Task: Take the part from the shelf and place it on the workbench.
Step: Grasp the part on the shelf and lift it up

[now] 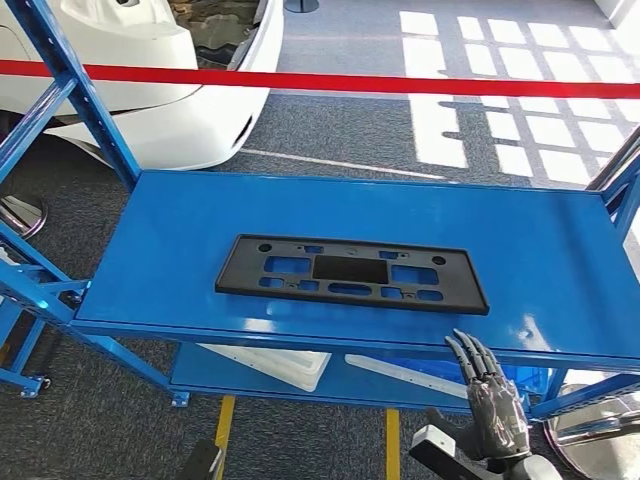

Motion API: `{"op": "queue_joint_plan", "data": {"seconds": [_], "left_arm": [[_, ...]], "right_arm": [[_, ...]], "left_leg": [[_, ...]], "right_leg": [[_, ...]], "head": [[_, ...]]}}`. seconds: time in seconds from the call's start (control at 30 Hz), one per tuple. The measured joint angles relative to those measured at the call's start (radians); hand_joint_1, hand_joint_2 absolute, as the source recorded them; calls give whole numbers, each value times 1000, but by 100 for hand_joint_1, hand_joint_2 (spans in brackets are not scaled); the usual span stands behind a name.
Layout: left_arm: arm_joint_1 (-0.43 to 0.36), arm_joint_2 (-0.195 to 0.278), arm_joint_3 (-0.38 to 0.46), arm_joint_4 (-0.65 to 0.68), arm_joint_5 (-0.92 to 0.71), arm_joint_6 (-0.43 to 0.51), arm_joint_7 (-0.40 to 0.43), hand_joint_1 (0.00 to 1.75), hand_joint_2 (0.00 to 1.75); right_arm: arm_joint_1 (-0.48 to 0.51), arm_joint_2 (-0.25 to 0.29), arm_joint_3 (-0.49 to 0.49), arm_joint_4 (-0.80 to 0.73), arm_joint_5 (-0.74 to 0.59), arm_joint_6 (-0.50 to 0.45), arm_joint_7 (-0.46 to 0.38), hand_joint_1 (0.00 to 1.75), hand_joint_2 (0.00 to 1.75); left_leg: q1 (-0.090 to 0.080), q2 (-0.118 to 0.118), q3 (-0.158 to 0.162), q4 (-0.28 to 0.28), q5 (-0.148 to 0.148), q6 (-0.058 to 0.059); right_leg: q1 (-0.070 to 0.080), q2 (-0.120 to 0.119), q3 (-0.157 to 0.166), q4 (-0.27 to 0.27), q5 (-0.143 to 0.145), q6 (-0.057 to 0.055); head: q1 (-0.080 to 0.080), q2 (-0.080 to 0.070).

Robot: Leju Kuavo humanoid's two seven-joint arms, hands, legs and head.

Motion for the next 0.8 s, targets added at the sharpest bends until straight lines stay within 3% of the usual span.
{"op": "queue_joint_plan", "data": {"seconds": [0.23,0.8], "left_arm": [[-1,0,6,0,-10,0,3,0,0],[-5,0,13,0,-26,2,12,0,0]], "right_arm": [[5,-38,-6,-27,39,-7,6,0,175],[4,-40,36,-75,80,-67,-31,0,175]], "left_leg": [[1,0,0,0,0,0],[1,0,0,0,0,0]], "right_leg": [[0,0,0,0,0,0],[0,0,1,0,0,0]], "head": [[0,0],[0,0]]}}
